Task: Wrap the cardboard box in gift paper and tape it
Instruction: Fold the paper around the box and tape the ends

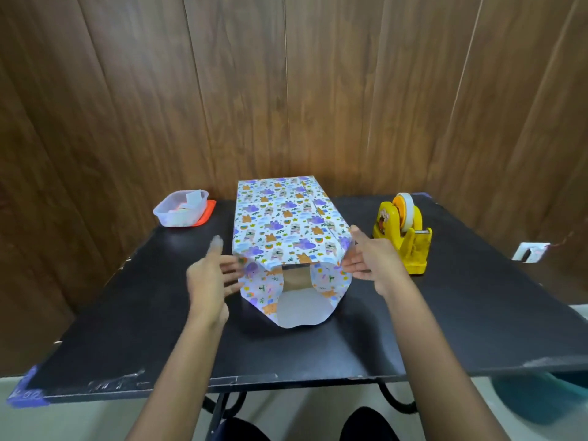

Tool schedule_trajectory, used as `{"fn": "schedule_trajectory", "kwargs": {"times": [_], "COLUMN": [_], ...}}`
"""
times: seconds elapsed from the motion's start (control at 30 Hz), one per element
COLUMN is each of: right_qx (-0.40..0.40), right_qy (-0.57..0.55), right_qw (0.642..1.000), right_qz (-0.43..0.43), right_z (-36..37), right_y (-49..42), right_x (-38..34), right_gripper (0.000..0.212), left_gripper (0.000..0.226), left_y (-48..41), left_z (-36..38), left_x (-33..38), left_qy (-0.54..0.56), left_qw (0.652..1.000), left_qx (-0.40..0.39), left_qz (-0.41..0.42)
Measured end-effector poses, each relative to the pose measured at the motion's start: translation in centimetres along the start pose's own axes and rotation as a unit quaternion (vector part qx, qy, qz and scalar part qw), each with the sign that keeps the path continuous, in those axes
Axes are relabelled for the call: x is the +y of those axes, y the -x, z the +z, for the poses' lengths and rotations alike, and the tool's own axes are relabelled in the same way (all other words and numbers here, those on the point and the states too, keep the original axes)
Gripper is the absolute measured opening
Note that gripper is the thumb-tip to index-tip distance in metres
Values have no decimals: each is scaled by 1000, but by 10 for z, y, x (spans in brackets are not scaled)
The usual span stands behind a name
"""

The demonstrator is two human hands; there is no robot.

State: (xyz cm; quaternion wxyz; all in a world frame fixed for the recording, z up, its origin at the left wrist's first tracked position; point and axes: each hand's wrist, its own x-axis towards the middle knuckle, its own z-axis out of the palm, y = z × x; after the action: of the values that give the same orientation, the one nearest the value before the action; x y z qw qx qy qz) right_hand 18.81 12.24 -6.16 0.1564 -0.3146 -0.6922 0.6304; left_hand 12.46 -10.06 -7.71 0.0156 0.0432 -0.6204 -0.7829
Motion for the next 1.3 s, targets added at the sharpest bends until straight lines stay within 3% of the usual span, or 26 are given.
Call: {"fn": "schedule_trajectory", "kwargs": {"times": [0.1,0.23,0.4,0.6,0.7,0.8,1.07,1.3], "right_qx": [-63,-67,-98,-111,-101,-125,-97,-60], "right_qy": [-67,-161,-183,-176,-180,-154,-97,-71], "right_qw": [995,984,978,977,977,979,989,993], "right_qz": [39,17,-21,-44,-54,-41,-64,-77], "right_z": [6,7,4,7,9,13,17,23], "right_y": [-2,-13,-18,-21,-21,-19,-27,-30], "right_x": [-1,6,21,27,33,40,47,50], "right_gripper": [40,14,13,9,10,8,10,11], "left_gripper": [38,3,9,13,14,3,13,26], "left_y": [6,-3,-1,-6,-5,2,-10,-8], "left_z": [14,28,25,31,34,37,38,39], "left_x": [3,-3,-22,-38,-47,-59,-65,-56], "left_qy": [-9,48,74,50,67,72,-40,-239], "left_qw": [995,992,993,999,998,995,998,971], "left_qx": [-76,-57,-70,-17,-8,-55,-22,7], "left_qz": [-67,-104,-64,5,1,-35,-36,13]}}
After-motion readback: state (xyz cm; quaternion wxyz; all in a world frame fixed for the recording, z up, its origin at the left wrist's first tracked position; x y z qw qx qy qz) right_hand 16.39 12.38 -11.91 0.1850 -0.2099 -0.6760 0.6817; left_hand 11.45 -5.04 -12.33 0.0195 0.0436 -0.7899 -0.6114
